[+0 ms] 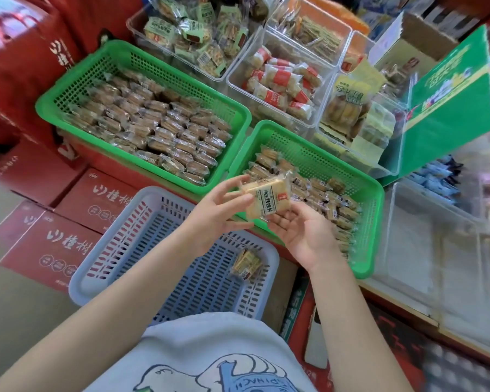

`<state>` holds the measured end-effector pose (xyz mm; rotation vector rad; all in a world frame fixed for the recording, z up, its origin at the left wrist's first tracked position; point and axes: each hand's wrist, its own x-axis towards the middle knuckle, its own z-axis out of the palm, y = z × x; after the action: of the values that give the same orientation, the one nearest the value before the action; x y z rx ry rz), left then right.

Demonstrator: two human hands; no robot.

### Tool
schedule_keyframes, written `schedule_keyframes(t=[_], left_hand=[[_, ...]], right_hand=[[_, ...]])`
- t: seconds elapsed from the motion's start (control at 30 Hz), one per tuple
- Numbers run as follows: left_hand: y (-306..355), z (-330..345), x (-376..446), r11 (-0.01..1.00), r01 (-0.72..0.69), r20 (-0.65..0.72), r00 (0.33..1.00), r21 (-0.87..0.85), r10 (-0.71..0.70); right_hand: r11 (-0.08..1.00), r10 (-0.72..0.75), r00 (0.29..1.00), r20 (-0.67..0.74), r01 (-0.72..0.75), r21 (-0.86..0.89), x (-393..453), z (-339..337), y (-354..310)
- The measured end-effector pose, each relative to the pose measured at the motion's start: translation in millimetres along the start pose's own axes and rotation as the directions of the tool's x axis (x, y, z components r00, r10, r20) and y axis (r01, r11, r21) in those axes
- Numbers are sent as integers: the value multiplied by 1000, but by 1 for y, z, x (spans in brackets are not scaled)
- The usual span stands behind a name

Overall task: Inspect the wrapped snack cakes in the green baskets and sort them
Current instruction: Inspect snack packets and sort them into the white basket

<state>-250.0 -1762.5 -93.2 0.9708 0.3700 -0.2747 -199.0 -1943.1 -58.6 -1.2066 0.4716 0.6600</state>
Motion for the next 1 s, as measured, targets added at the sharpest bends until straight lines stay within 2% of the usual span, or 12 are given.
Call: schedule_keyframes(t=[0.1, 0.23, 0.3, 0.4, 0.47, 0.5, 0.57, 0.63, 0.77, 0.87, 0.93, 1.0], left_hand=[[2, 10, -13, 996, -28, -31, 999, -82, 26], [-3, 16, -25, 1000, 1, 29, 1000, -27, 0], [-5, 21, -30, 998, 36, 67, 997, -60, -32], [-7, 25, -34, 987, 108, 112, 989, -123, -94], [-11, 24, -34, 982, 145, 94, 986, -119, -135], [-13, 23, -34, 980, 165, 68, 985, -115, -158], [-19, 19, -34, 971, 207, 15, 978, -123, -207], [-25, 15, -37, 961, 244, -29, 968, -132, -250], [-32, 3, -43, 952, 282, -105, 950, -115, -294], [-30, -5, -46, 967, 244, -143, 962, 78, -232], [-30, -8, -48, 945, 160, -186, 977, 286, -109], [-28, -9, -51, 894, 64, -178, 984, 443, 17]], right_hand=[[997, -15, 1000, -14, 14, -72, -14, 1, 9], [965, -196, 980, -33, 186, -185, -32, -6, 23], [943, -277, 960, -45, 262, -206, -41, -7, 28], [935, -336, 920, -201, 300, -190, -48, -7, 32], [889, -432, 856, -285, 353, -291, -51, -9, 37], [822, -526, 798, -292, 389, -416, -51, -11, 41], [610, -715, 654, -249, 408, -679, -52, -15, 52], [437, -822, 539, -185, 387, -812, -53, -14, 60], [137, -900, 435, 40, 370, -919, -54, -11, 73], [32, -885, 449, 121, 318, -947, -56, -4, 77], [53, -867, 486, 105, 300, -953, -56, 0, 80], [128, -843, 535, 55, 299, -946, -55, 3, 83]])
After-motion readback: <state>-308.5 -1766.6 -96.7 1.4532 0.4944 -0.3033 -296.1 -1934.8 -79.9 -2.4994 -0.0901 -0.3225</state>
